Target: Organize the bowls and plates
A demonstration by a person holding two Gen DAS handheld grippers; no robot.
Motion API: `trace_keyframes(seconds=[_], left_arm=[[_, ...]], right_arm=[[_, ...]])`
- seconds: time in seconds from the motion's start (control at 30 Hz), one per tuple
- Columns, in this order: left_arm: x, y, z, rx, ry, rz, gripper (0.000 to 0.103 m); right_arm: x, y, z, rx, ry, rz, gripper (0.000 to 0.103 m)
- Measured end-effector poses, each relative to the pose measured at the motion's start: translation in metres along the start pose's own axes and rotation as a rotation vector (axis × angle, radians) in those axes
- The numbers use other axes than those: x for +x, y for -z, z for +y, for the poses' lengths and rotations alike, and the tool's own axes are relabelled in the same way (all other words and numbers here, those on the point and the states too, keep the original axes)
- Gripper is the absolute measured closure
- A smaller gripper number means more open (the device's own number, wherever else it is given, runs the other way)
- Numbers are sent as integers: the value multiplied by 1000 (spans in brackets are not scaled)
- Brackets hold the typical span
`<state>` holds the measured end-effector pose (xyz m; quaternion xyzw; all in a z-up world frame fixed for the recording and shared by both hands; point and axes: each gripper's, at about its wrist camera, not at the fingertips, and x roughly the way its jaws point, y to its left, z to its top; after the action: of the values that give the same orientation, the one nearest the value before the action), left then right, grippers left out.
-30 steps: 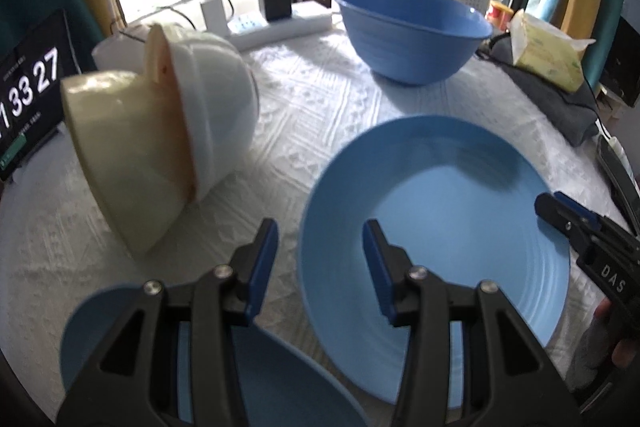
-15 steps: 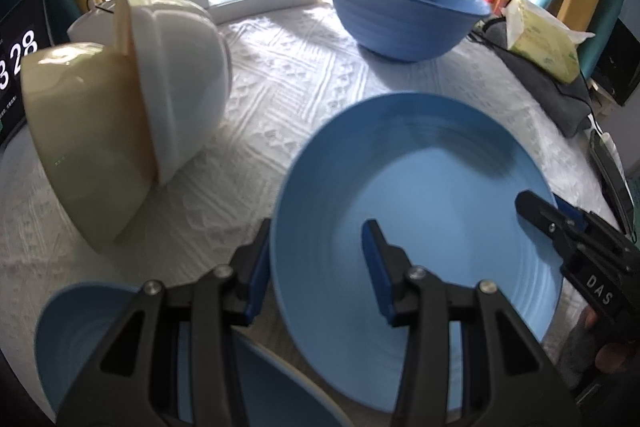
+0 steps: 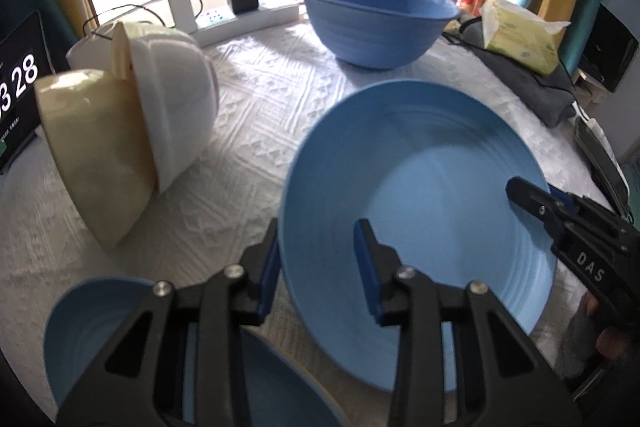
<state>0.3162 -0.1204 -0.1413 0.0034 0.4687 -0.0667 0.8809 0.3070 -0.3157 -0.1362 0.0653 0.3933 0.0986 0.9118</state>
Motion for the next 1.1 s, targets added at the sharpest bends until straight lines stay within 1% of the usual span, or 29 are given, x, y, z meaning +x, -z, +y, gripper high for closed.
trace_keyframes(seconds=[0.5, 1.1], left_arm=[[-31, 9, 5, 0, 12, -59, 66], [-68, 37, 38, -58, 21, -106, 66]], right_arm=[[-23, 4, 11, -9, 17, -38, 79], [-46, 11, 48, -59, 11, -73, 79]])
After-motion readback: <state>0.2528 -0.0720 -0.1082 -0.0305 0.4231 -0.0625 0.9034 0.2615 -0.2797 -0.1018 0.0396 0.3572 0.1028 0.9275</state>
